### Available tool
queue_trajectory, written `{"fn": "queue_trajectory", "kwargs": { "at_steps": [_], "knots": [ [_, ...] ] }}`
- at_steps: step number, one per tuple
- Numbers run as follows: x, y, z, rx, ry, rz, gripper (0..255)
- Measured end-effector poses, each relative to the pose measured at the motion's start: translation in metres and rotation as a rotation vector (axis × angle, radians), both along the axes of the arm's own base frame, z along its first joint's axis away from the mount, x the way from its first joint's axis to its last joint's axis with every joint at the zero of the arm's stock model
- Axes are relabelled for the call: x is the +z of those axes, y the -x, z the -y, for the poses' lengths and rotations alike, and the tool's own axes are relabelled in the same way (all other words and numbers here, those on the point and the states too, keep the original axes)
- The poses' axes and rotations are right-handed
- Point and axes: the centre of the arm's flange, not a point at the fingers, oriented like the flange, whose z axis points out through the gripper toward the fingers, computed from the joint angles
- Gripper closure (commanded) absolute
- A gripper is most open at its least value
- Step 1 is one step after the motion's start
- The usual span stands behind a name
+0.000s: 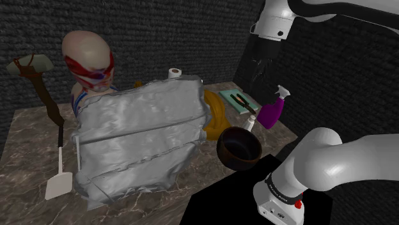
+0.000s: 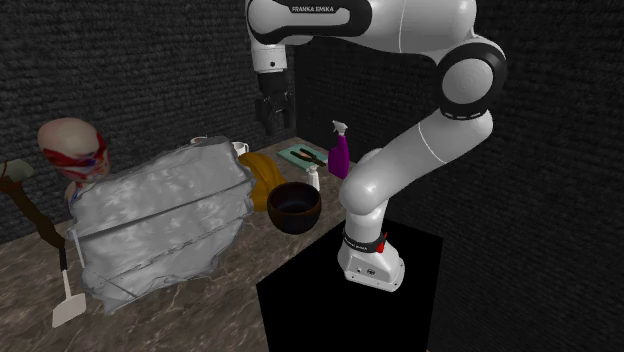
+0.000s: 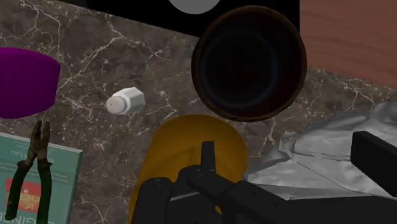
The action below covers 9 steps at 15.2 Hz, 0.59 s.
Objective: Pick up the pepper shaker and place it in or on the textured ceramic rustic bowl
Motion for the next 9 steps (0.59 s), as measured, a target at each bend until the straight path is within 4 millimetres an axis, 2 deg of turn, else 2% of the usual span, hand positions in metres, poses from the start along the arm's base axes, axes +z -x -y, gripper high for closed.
{"fn": "queue_trajectory", "kwargs": {
  "at_steps": [2, 9],
  "knots": [
    [-0.005, 0.002, 0.002, 0.007, 0.004, 0.005, 0],
    [-0.071, 0.028, 0.039, 0.104, 0.062, 0.072, 0]
  ]
}}
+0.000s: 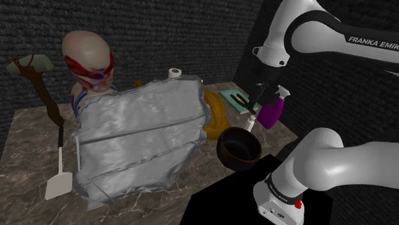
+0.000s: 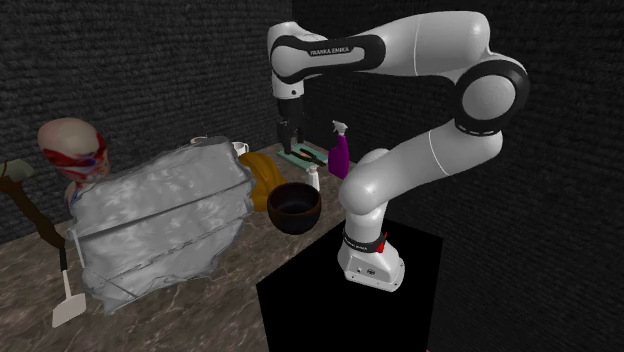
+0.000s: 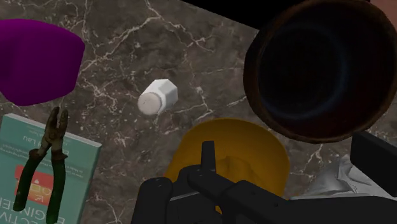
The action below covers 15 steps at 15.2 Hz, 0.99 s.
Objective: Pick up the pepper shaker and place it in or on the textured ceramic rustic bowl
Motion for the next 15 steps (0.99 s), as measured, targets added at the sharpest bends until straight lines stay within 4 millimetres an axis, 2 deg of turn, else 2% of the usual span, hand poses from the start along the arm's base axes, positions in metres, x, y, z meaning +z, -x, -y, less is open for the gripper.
{"fn": "queue_trajectory", "kwargs": {
  "at_steps": [11, 15],
  "knots": [
    [-0.110, 0.023, 0.085, 0.166, 0.099, 0.112, 0],
    [-0.132, 0.023, 0.092, 0.187, 0.111, 0.126, 0]
  ]
}}
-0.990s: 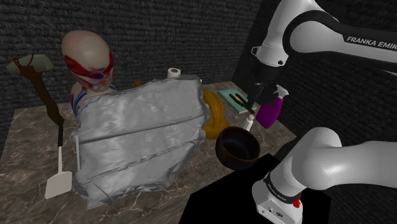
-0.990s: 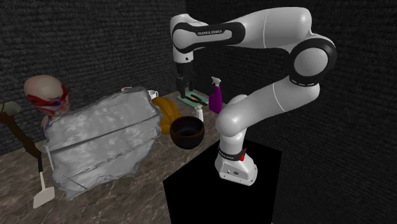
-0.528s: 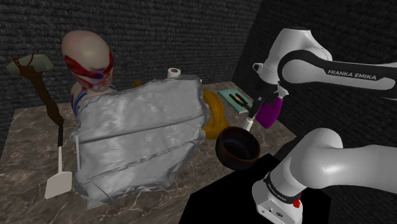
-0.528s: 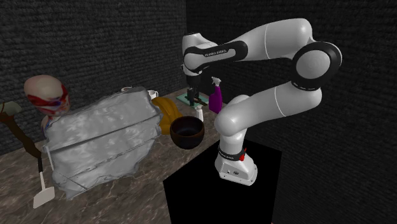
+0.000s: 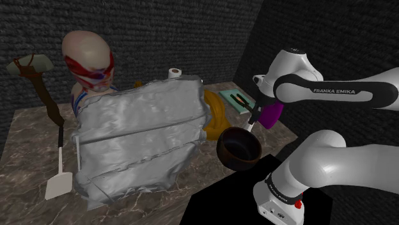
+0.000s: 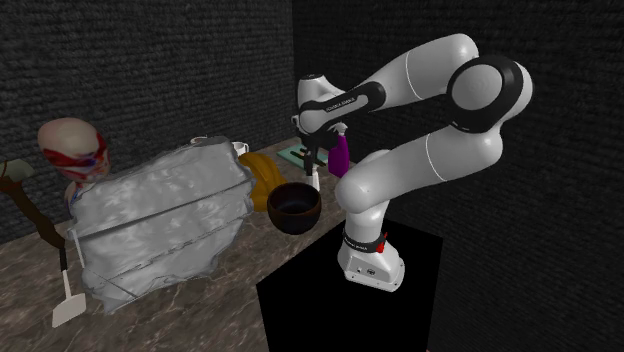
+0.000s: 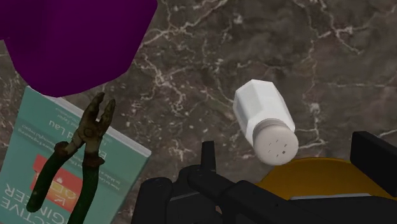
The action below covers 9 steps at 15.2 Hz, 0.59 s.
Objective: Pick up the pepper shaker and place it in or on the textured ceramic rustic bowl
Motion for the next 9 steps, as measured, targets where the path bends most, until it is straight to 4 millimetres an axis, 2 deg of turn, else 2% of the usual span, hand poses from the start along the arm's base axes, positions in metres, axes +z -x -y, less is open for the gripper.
{"fn": "queue_trajectory", "kwargs": {
  "at_steps": [5, 9],
  "knots": [
    [-0.026, -0.001, 0.002, 0.002, 0.001, 0.001, 0],
    [-0.029, -0.001, 0.002, 0.002, 0.001, 0.002, 0]
  ]
}}
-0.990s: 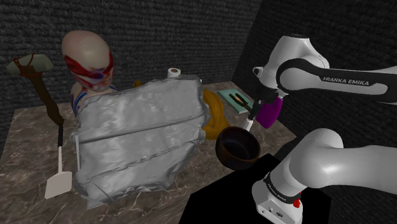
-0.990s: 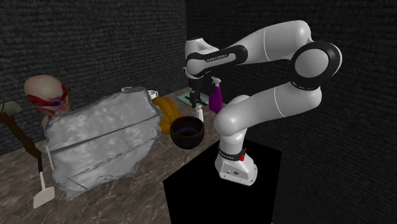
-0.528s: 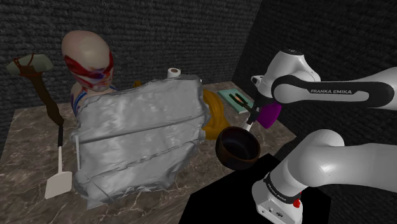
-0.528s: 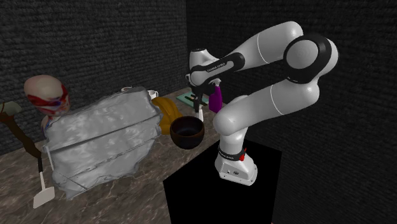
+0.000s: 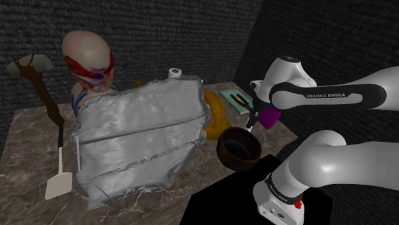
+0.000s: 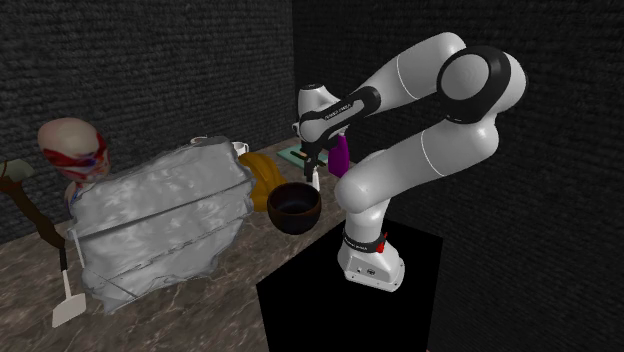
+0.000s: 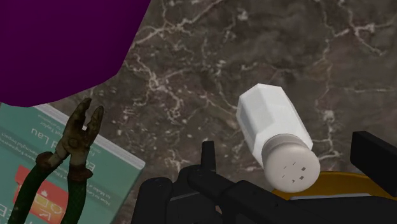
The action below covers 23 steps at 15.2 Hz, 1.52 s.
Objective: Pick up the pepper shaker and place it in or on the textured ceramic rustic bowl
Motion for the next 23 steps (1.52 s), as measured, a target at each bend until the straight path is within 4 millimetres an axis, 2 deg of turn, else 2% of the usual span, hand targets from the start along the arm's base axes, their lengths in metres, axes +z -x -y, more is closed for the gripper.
{"fn": "queue_trajectory", "kwargs": {
  "at_steps": [2, 3, 14, 23],
  "knots": [
    [0.000, 0.000, 0.000, 0.000, 0.000, 0.000, 0],
    [0.000, 0.000, 0.000, 0.000, 0.000, 0.000, 255],
    [0.002, 0.000, 0.001, 0.000, 0.000, 0.000, 255],
    [0.047, 0.000, 0.000, 0.000, 0.000, 0.001, 255]
  ]
}}
